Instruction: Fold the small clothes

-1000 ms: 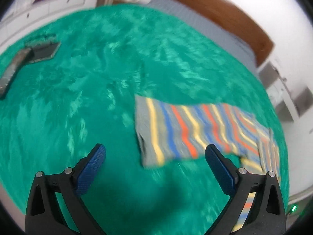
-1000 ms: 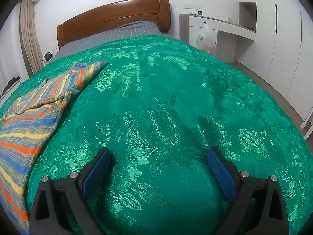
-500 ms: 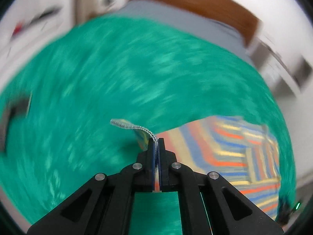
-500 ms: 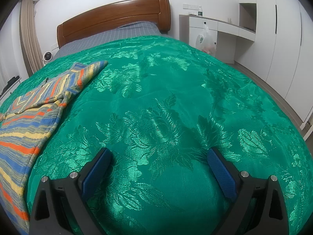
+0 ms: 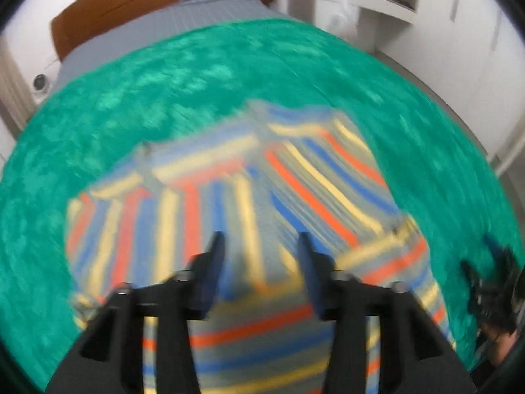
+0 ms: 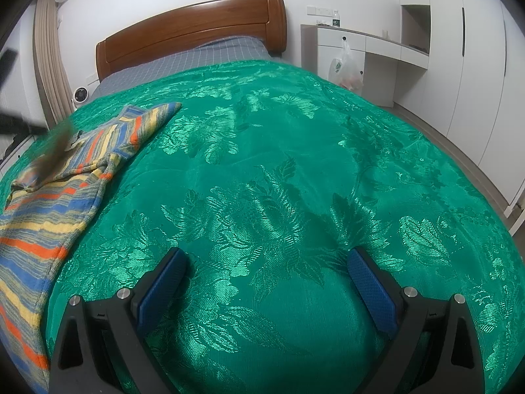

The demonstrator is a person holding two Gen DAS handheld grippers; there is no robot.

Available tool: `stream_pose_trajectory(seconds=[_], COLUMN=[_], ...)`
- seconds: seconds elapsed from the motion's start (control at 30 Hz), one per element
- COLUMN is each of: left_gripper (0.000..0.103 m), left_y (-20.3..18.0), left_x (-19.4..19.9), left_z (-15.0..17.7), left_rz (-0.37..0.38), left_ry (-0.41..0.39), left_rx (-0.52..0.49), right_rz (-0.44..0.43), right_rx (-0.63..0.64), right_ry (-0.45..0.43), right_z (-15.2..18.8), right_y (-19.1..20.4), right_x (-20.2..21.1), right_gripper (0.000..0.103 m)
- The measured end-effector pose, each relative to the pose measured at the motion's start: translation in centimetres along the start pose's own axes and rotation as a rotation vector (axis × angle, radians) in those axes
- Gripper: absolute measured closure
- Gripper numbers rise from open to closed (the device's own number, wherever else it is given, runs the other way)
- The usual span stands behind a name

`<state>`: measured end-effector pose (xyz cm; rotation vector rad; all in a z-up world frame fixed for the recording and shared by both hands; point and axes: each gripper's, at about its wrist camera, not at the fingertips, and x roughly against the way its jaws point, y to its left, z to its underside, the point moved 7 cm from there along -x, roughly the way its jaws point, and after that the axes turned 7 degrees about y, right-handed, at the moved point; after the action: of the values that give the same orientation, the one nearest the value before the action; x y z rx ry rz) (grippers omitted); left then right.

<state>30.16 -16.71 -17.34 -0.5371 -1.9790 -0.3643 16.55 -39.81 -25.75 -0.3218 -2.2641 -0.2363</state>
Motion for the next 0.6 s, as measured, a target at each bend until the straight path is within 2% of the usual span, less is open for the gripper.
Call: stream_pose_trajectory(seconds=[0.07,0.17,0.27,0.33,0.43,0.53,0.57,0.6], left_gripper=[0.05,0.041,0.036,0.036,0.038,0.041,0.047,0.057], left_y=[-0.8,0.8,6.0,10.9,15.9,17.4,17.7,18.0], left_x=[0.9,3.4,5.0,4.9,3.3,1.2,0.6,0.0], left_z=[2.8,6.3,8.7,9.8,10.4,9.6,9.3,8.9], left_rz=[0.034,0.067,0.042,-0.02,-0.072,-0.08,-0.091,-0.105], left_ry=[-0.005,-0.033,-0.057,-0.046,-0.026,-0.016,-0.02,-0.028], left_rx=[-0.037,-0.046,0.02,0.08,0.145,0.15,0.153,0.167], right_rz=[-0.002,-0.006,-0.005,-0.005,-0.005,-0.001,0.0,0.001], right_rx=[-0.001,-0.002,-0.001,-0.002,-0.002,0.0,0.001,0.002], right_ry=[-0.001,-0.005,-0.005,-0.005,-0.005,-0.003,-0.002,-0.001], right_z=[0.0,0.0,0.0,0.0,0.0,0.0,0.0,0.0], right_y=[0.0,0.0,0.1,0.1,0.1,0.1,0.1,0.1], right_x=[0.0,0.0,0.1,0.1,0.1,0.0,0.0,0.0], right_gripper=[0.005,0.005,0.005,0.005,0.005,0.005,0.005,0.005])
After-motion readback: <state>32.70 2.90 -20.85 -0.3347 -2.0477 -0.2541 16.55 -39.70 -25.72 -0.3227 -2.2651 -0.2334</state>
